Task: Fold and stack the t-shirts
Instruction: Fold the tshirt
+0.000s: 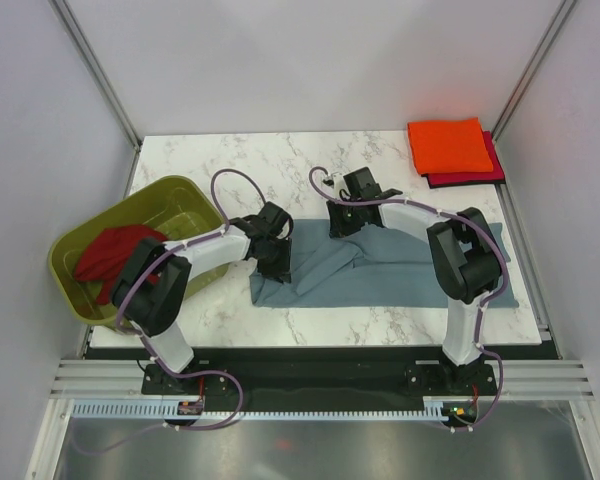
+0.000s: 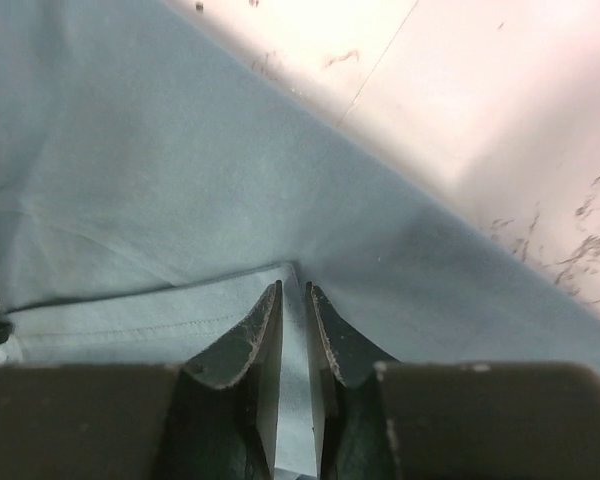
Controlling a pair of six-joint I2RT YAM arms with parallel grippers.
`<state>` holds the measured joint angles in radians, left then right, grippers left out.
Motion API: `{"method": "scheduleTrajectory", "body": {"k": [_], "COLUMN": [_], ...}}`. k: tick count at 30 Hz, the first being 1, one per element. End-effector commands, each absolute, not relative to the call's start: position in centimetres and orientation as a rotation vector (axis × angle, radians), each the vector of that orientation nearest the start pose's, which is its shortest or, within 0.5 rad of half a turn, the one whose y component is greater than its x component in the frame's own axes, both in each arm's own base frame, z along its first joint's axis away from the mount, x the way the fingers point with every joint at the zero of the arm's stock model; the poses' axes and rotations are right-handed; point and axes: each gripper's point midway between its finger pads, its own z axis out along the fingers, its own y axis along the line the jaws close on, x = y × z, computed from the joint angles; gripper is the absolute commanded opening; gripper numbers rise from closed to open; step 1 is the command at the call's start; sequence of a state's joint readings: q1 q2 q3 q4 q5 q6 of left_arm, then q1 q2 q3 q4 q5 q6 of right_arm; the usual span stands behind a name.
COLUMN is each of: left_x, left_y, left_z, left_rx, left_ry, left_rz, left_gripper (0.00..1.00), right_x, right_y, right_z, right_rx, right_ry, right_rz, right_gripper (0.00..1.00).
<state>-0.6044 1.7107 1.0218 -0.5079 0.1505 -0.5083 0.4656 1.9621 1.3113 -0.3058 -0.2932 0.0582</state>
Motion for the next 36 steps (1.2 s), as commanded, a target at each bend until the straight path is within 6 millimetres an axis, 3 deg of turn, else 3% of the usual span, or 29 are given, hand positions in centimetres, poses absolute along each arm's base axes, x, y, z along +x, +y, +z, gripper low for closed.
{"method": "scheduleTrajectory", "body": {"k": [1, 5, 8, 14, 20, 23, 28, 36], "left_x": [26.3, 26.4, 26.1, 25.8, 26.0, 26.0, 26.1, 26.6], "left_y": [-23.6, -24.6, -24.7, -24.5, -24.3, -24.4, -24.5, -24.5], "left_z": [5.2, 5.9, 5.3, 4.2, 3.5, 3.4, 3.5, 5.2], "left_rx": [0.181, 0.224, 0.229, 0.233, 0.241, 0.248, 0.251, 0.221], "left_ry": [2.781, 2.747, 2.769, 2.791, 2.801, 2.804, 2.798, 2.752], "left_rz": [-0.473, -0.511, -0.517, -0.505, -0.475, -0.476, -0.481, -0.489], "left_gripper": [0.34, 0.37, 0.36, 0.38, 0.37, 0.28, 0.02, 0.02], "right_x": [39.9, 39.9, 39.9, 39.6, 39.5, 39.4, 39.4, 39.2], "right_y": [25.8, 26.1, 26.3, 26.1, 25.8, 26.0, 26.3, 26.4], "right_z": [6.2, 6.1, 6.2, 5.6, 4.3, 3.9, 3.7, 3.2], "right_rx": [-0.604, -0.587, -0.580, -0.602, -0.621, -0.635, -0.640, -0.646], "right_ry": [2.388, 2.384, 2.377, 2.385, 2.414, 2.419, 2.420, 2.431], "right_rz": [0.581, 0.603, 0.620, 0.610, 0.591, 0.604, 0.619, 0.634], "right_gripper": [0.22, 0.12, 0.09, 0.29, 0.37, 0.35, 0.33, 0.34]}}
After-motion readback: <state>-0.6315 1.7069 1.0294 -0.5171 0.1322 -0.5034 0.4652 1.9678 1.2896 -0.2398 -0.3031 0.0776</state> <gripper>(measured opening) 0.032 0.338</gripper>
